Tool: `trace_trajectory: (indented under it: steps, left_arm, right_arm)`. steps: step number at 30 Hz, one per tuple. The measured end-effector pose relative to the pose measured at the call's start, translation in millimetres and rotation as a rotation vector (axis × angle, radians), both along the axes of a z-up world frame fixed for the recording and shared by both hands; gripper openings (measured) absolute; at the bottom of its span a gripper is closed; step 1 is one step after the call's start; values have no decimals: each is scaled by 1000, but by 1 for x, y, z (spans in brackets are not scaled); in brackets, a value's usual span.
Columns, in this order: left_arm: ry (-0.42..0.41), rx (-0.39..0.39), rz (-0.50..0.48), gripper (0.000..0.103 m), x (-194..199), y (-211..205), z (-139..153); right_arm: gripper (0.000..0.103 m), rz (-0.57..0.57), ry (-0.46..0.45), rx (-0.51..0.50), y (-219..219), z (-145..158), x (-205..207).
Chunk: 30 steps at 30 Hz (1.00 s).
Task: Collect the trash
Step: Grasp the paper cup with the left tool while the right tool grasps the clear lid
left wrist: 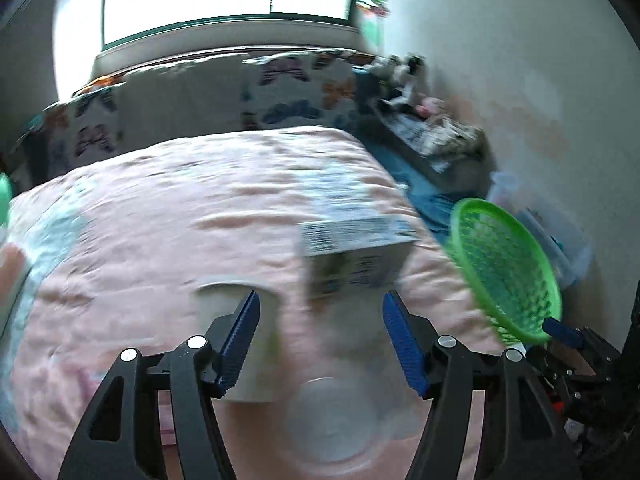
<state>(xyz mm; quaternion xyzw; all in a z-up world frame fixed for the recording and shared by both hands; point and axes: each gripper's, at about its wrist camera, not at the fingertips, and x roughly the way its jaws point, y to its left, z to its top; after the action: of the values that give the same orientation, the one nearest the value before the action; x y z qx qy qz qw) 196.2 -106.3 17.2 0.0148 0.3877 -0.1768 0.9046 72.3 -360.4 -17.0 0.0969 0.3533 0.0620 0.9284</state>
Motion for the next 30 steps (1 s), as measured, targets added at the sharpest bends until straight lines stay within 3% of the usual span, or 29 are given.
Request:
trace_trajectory:
  steps: [6,14,22,30]
  left_arm:
    - [29,-17,97,62,4,46,-10]
    - [58,-33,142,63,2,77,-21]
    - [70,-24,151,69,3,85,-28]
    - [85,-25,149,69,8,84,-32]
  right_arm:
    - [74,120,33,4,48,-5,36]
    - [73,205,64,-6,94,-15,87]
    - [68,220,103,-39,112,-33,124]
    - [65,234,111,-67,121,-41,132]
